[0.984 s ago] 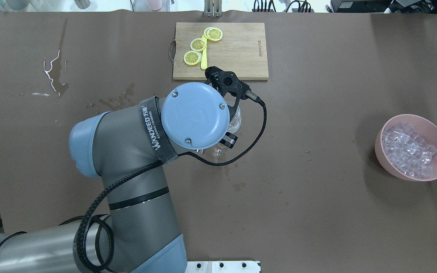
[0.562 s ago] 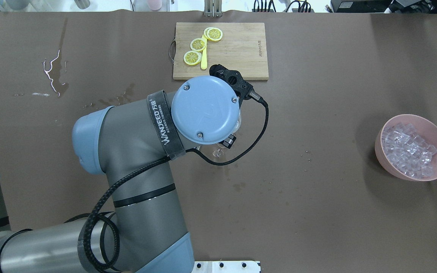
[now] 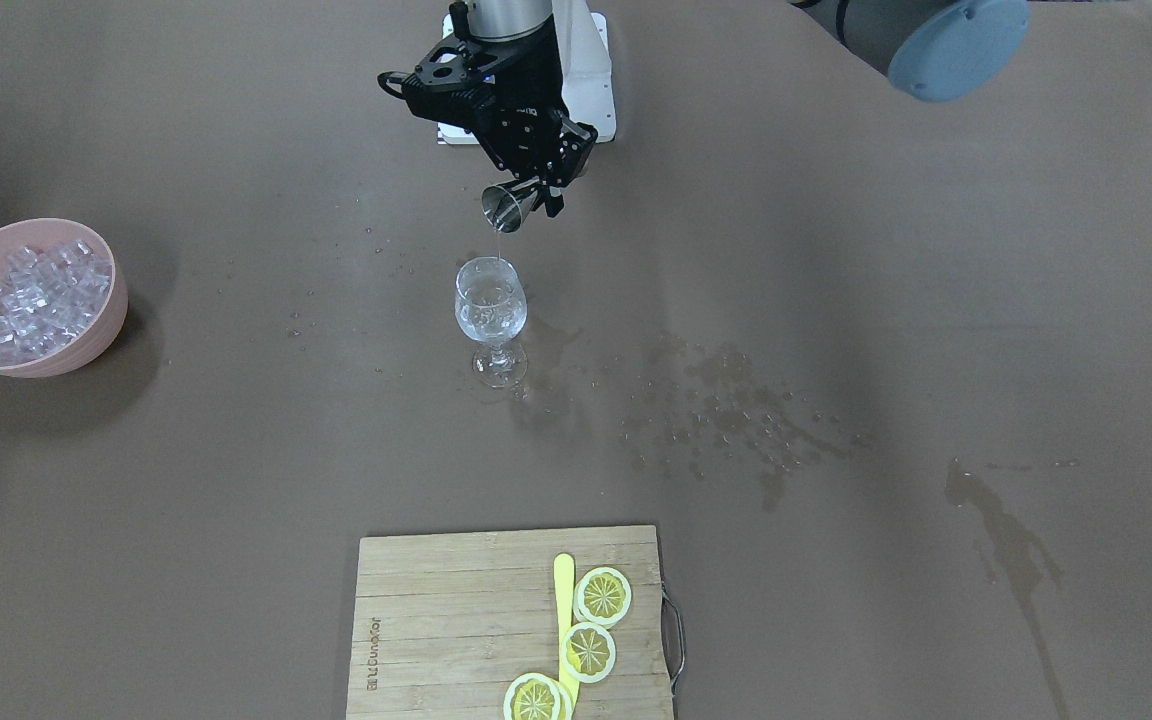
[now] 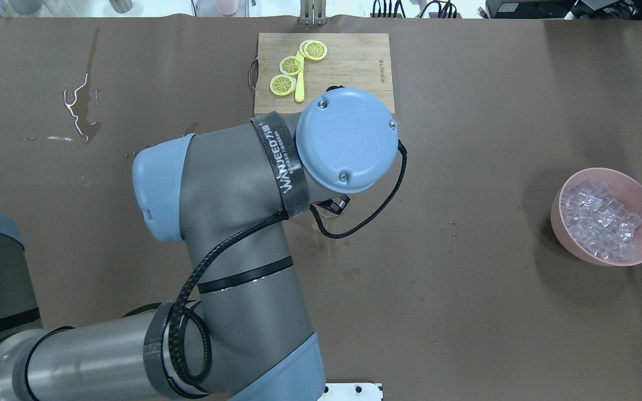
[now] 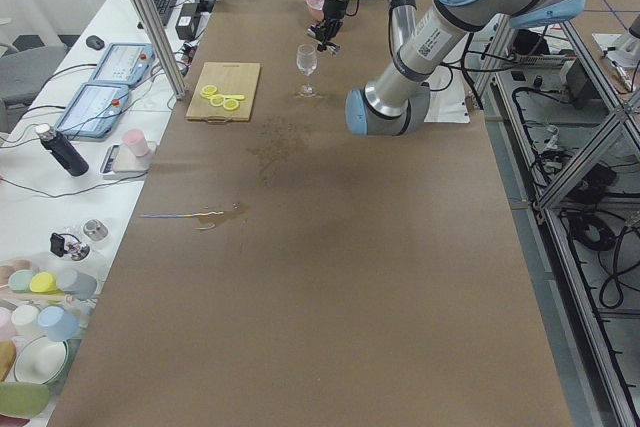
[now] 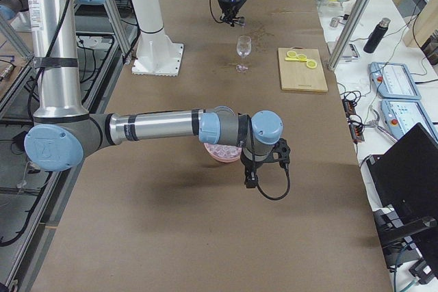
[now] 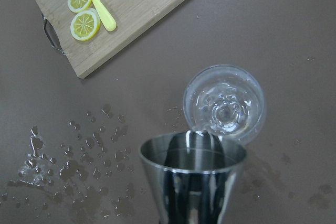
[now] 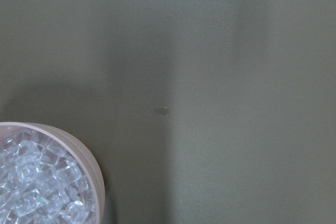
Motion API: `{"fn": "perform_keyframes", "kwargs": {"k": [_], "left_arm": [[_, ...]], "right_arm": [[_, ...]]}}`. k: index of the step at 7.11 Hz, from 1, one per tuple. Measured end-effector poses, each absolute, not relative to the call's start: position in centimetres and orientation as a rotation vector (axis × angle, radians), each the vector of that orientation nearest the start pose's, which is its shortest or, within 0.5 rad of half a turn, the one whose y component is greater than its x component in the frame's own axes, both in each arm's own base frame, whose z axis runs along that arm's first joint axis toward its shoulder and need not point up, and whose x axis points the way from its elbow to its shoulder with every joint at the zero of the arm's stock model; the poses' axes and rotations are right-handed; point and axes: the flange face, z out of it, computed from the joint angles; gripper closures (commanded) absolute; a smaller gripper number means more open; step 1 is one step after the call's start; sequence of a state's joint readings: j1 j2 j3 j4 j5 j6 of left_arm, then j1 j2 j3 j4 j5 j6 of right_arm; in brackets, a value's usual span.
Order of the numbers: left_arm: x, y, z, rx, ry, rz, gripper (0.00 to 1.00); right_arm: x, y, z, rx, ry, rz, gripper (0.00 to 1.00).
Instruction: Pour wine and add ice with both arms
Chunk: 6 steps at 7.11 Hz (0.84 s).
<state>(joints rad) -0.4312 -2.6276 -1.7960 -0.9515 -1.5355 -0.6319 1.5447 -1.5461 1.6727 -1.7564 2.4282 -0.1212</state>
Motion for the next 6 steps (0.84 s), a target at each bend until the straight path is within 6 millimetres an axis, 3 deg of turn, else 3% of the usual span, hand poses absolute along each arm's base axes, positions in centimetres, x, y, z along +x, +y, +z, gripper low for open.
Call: {"fn": "perform_keyframes", "kwargs": {"k": [4, 6], "left_arm": [[51.3, -40.0, -1.5, 0.37, 0.347, 0.569, 1.0], [51.5, -40.2, -1.5, 0.345, 0.314, 0.581, 1.0]], "right_arm": [[4.4, -49.7, 60.9, -0.017, -0.859, -0.112, 0.0], [4.4, -49.7, 61.0, -0.019, -0.859, -0.112, 0.0]]}}
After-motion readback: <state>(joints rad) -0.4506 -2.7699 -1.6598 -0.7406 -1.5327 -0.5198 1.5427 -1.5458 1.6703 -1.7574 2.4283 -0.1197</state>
